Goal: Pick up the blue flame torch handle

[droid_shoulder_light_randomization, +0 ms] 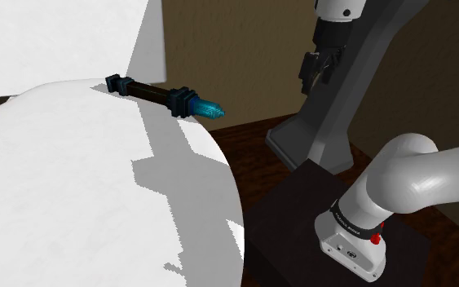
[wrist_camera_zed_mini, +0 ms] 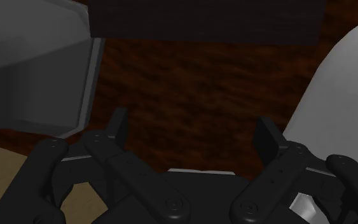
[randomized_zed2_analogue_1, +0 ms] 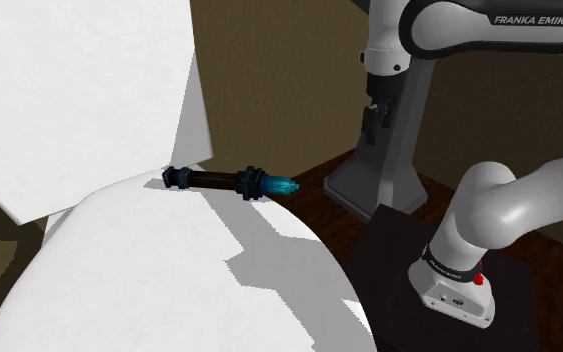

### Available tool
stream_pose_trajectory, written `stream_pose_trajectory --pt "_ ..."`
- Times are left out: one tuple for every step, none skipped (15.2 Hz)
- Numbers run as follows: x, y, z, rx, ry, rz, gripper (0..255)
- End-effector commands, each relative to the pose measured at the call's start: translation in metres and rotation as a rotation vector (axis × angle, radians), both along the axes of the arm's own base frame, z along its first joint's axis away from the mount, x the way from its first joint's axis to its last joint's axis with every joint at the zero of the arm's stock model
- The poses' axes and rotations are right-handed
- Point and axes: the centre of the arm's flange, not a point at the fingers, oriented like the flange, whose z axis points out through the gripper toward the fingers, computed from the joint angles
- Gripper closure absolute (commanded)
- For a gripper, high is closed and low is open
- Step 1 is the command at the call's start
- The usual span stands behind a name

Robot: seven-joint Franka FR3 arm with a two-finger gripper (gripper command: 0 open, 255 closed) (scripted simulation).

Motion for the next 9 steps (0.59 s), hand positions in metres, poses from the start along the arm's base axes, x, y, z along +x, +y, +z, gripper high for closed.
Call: stream_pose_trajectory --pt "0.000 0.000 0.000 0.000 0.000 0.000 0" --pt "0.007 0.010 0.000 0.006 0.003 0.006 0" --pt "0.015 0.021 0.000 0.012 0.006 0.011 0" --pt "0.022 0.031 0.000 0.017 0.008 0.017 0" --pt "0.029 0.042 0.000 0.023 0.011 0.022 0" --pt "0.036 0.052 0.000 0.029 0.014 0.028 0" --pt "0.043 0.063 0.000 0.035 0.017 0.033 0" --pt "0.050 0.074 0.000 0.040 0.020 0.039 0" --pt "0.057 0.084 0.000 0.046 0.022 0.044 0"
